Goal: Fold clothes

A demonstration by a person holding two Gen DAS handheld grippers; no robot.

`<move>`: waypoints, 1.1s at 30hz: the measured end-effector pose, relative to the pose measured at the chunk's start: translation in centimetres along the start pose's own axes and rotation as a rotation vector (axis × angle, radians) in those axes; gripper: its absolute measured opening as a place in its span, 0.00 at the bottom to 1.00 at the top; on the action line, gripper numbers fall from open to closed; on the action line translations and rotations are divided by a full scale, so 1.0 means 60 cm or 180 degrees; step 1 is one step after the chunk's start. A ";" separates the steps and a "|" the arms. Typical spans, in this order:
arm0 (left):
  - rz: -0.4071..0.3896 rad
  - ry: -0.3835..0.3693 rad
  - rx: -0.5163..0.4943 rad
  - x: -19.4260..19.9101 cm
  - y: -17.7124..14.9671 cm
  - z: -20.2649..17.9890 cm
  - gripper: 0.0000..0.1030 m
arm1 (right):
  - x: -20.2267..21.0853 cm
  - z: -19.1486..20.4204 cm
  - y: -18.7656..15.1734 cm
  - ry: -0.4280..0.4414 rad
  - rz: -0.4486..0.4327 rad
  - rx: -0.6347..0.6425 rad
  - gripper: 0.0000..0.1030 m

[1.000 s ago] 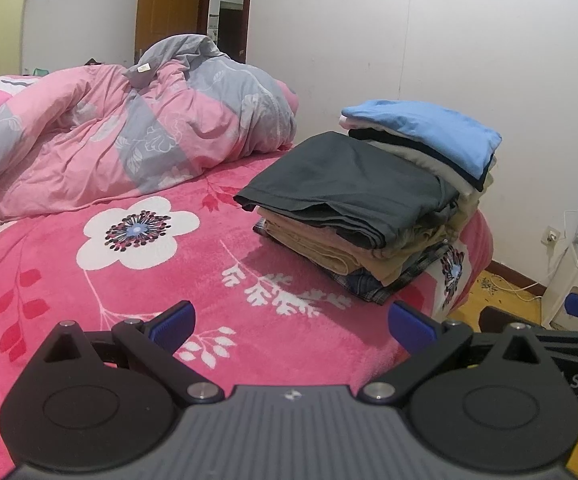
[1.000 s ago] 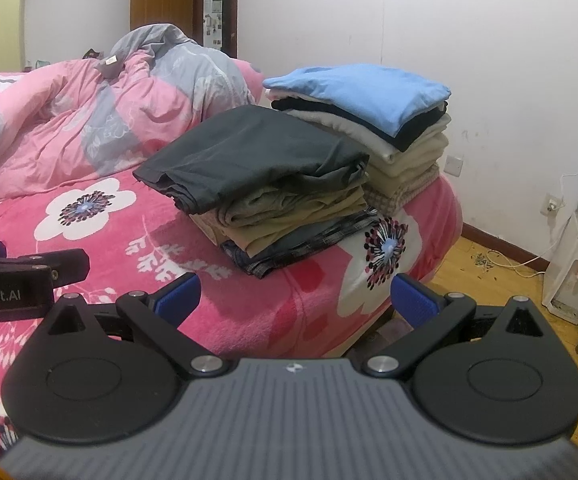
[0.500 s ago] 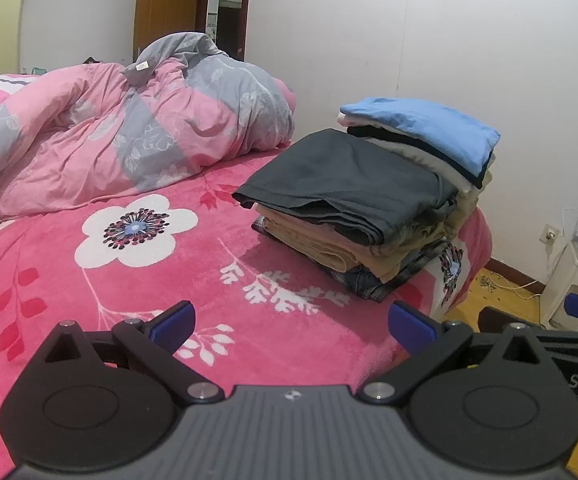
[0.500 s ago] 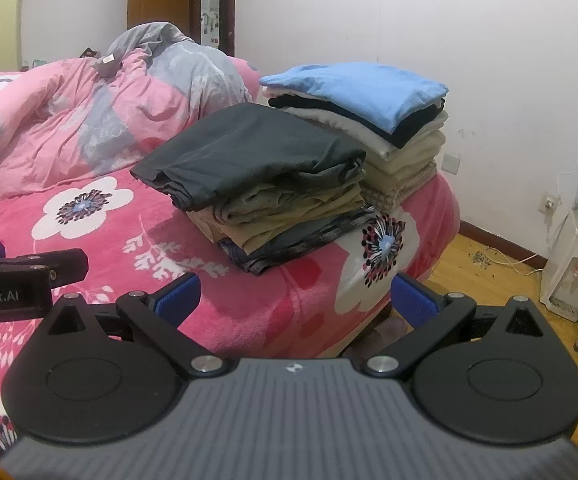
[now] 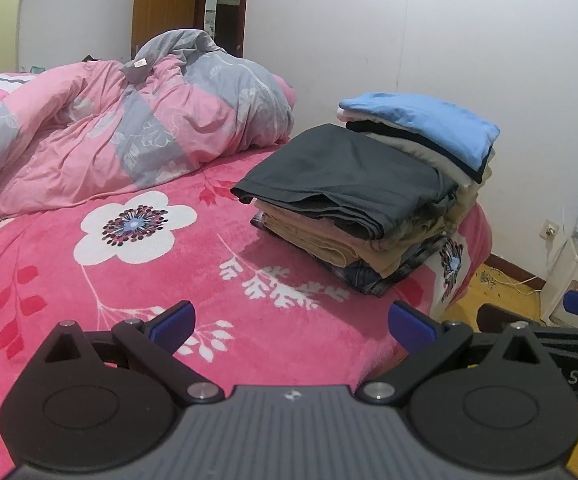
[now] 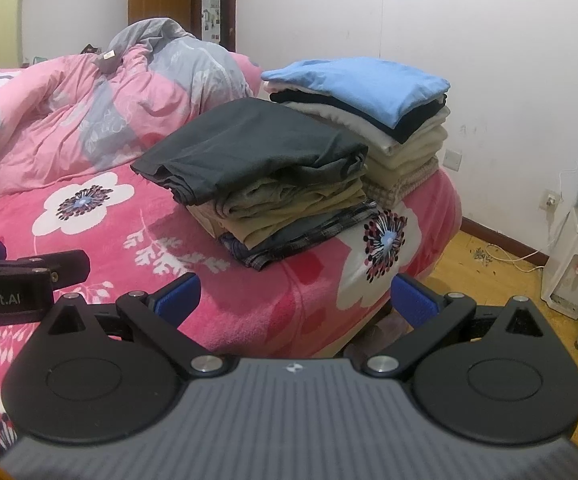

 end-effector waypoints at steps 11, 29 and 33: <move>0.0012 -0.0010 0.0001 -0.001 0.001 0.000 1.00 | -0.003 0.001 0.000 -0.0032 0.0004 0.0017 0.99; 0.0010 0.0005 0.0011 -0.001 0.004 0.007 1.00 | -0.007 0.003 0.004 -0.0071 0.0010 0.0045 0.99; -0.0003 0.0002 0.0020 0.001 0.004 0.009 1.00 | -0.006 0.006 0.005 -0.0080 0.0006 0.0072 0.99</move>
Point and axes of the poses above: each gripper's, at about its wrist camera, not at the fingertips, and x roughly against the way its jaws point, z to its left, y to its top, the point moved 7 cm from there along -x, roughly the way its jaws point, and after that the axes turned 4 degrees about y, right-handed, at the moved point
